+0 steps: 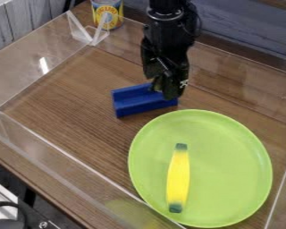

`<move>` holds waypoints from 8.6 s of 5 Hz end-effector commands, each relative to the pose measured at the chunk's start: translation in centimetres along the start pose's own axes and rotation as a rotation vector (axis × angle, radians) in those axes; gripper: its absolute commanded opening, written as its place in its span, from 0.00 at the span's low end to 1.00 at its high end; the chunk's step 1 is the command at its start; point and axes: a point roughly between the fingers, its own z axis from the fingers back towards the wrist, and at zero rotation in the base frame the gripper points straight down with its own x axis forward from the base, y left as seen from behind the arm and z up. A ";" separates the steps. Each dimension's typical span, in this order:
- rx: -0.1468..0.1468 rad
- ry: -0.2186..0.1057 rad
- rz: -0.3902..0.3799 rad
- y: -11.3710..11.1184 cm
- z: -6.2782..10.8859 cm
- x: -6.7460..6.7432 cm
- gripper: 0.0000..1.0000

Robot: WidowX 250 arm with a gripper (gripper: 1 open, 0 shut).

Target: Remove the blue object from inside the green plate and put it on the table

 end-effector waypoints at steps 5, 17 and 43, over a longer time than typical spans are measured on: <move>0.004 -0.011 -0.046 1.2 1.5 -2.7 1.00; -0.001 0.023 0.176 0.5 -3.0 -3.4 0.00; -0.091 0.114 0.184 5.0 -6.2 -10.5 1.00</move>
